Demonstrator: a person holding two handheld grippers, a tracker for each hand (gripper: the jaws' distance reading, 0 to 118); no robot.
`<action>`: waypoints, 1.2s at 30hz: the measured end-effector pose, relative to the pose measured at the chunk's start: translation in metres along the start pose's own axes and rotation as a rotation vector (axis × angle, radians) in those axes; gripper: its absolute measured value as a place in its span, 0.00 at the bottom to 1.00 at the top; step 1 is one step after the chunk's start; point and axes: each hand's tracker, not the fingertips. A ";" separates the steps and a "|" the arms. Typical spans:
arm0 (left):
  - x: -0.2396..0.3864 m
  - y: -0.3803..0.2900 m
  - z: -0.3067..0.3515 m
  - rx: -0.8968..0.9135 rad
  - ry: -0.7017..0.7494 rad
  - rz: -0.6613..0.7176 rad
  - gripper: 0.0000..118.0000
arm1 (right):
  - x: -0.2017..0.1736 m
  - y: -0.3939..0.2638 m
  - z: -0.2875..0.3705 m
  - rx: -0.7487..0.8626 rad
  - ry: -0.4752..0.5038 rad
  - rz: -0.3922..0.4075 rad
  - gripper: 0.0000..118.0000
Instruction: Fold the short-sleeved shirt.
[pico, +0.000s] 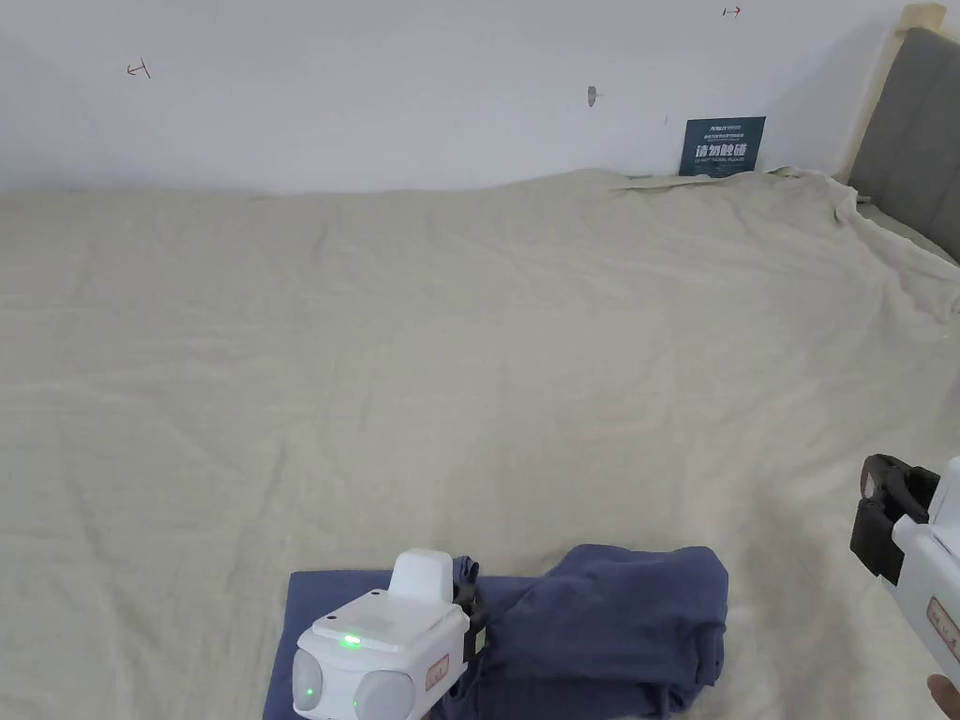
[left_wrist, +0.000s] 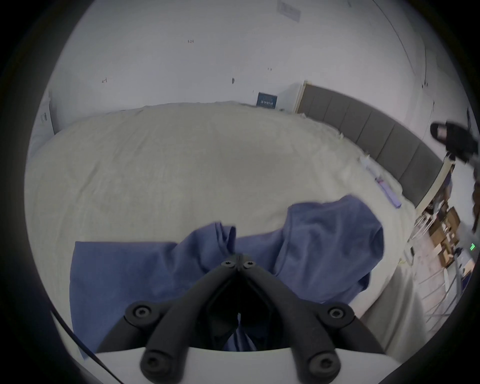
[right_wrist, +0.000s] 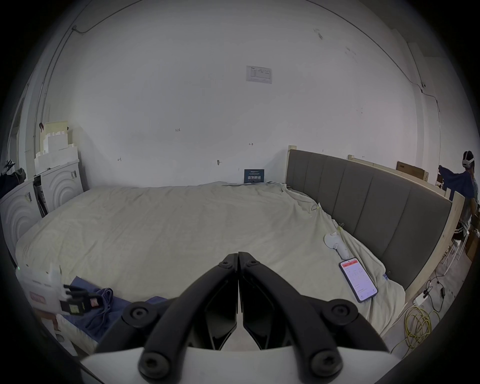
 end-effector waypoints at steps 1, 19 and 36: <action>-0.001 0.006 0.007 0.019 -0.013 0.007 0.00 | -0.001 0.000 0.000 -0.001 0.002 0.001 0.00; -0.150 0.043 0.079 -0.136 -0.119 0.227 0.20 | -0.018 0.012 0.000 0.014 0.025 0.025 0.00; -0.208 -0.003 0.038 -0.291 -0.186 0.440 0.97 | -0.027 0.008 -0.008 -0.015 0.026 0.040 0.00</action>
